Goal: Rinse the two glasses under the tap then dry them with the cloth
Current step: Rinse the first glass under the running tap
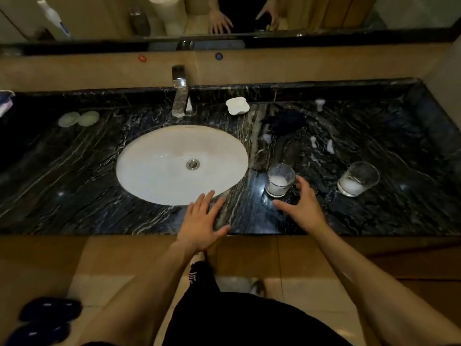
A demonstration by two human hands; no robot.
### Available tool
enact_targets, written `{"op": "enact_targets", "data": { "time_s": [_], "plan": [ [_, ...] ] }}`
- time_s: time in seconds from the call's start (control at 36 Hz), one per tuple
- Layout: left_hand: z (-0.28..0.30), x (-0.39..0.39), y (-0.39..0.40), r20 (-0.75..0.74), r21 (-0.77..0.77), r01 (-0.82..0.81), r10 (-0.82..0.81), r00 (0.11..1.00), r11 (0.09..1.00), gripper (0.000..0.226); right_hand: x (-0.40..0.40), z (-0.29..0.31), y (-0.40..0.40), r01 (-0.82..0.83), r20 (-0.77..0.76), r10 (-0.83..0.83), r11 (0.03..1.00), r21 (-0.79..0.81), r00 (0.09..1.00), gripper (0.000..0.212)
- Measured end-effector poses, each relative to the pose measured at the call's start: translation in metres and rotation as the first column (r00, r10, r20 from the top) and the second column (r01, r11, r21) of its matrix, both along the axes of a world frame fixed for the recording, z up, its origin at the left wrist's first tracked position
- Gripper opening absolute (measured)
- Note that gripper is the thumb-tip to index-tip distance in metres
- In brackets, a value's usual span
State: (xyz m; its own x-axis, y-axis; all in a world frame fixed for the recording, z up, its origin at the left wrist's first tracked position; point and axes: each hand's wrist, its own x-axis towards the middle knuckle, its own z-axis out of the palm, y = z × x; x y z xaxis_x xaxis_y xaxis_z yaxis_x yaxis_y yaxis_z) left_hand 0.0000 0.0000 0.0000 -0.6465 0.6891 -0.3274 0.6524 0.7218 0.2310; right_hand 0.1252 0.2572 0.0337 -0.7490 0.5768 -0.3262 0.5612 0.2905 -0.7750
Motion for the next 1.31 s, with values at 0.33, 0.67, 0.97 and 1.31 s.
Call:
{"op": "enact_targets", "data": {
  "time_s": [0.33,0.67,0.97,1.31],
  "plan": [
    [-0.028,-0.027,0.002,0.015,-0.049,0.216,-0.216,0.976,0.975,0.084,-0.056,-0.032,-0.023,0.399,-0.168,-0.430,0.897,-0.189,0.887,0.093],
    [-0.010,-0.094,0.006,0.220,0.057,0.467,-0.468,0.856,0.882,0.063,-0.086,-0.021,-0.047,0.410,-0.176,-0.441,0.893,-0.184,0.880,0.080],
    [0.037,-0.254,-0.026,0.135,0.232,0.413,-0.450,0.883,0.881,0.042,-0.177,-0.014,-0.100,0.188,-0.137,-0.222,0.956,-0.223,0.965,0.078],
    [0.097,-0.397,0.021,-0.274,0.478,0.264,-0.143,0.951,0.838,0.077,-0.307,-0.023,-0.126,0.108,-0.115,-0.151,0.943,-0.315,0.982,0.076]
  ]
}}
